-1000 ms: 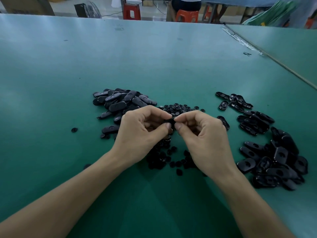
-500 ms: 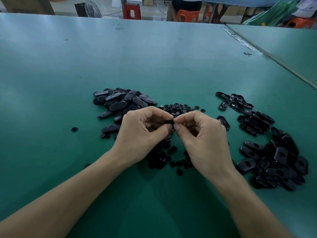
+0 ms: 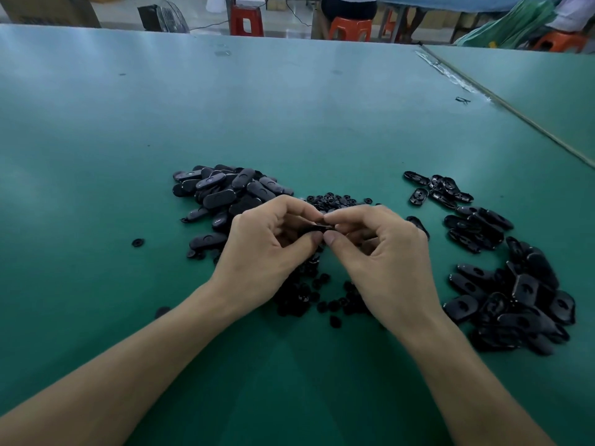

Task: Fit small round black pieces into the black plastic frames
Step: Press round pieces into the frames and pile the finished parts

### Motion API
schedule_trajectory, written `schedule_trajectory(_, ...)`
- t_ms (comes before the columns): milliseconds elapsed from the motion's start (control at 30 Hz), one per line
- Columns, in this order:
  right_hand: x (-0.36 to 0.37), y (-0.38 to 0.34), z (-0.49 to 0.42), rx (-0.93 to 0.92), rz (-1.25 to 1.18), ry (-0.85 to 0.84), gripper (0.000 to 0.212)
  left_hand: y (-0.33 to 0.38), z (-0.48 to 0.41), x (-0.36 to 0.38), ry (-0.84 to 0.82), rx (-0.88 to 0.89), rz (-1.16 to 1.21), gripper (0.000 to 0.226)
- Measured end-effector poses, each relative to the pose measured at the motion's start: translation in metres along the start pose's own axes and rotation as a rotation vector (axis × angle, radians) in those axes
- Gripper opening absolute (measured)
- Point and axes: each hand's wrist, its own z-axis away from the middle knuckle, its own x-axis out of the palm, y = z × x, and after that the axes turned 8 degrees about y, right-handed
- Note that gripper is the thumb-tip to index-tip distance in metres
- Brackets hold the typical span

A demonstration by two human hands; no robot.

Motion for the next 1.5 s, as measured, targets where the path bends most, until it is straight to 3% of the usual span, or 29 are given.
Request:
schedule_trajectory(333,-0.006,0.007,-0.006,0.123,-0.136,-0.114,0.021,0.002,-0.001,-0.004,-0.009,-0.056,0.079,0.027)
schedule_trajectory(733,-0.004,0.002,-0.008,0.194,-0.066,-0.147,0.013,0.002,-0.002,-0.002,0.003,-0.076,0.109,0.027)
schedule_trajectory(1167,-0.004,0.001,-0.009,0.156,-0.055,-0.169,0.015,-0.001,-0.002,-0.002,0.066,-0.061,0.079,0.027)
schedule_trajectory(1233,-0.007,0.003,-0.011,0.111,0.068,-0.102,0.013,-0.004,-0.003,-0.002,0.096,-0.05,0.088,0.025)
schedule_trajectory(1333,-0.023,0.012,-0.017,0.066,0.468,0.025,0.025,-0.008,-0.006,-0.004,0.195,-0.085,0.18,0.02)
schedule_trajectory(1400,-0.035,0.021,-0.019,0.156,0.704,0.031,0.033,-0.009,-0.008,-0.006,0.249,-0.121,0.254,0.017)
schedule_trajectory(1500,-0.042,0.026,-0.017,0.318,0.851,-0.035,0.038,-0.011,-0.012,-0.006,0.345,-0.189,0.342,0.018)
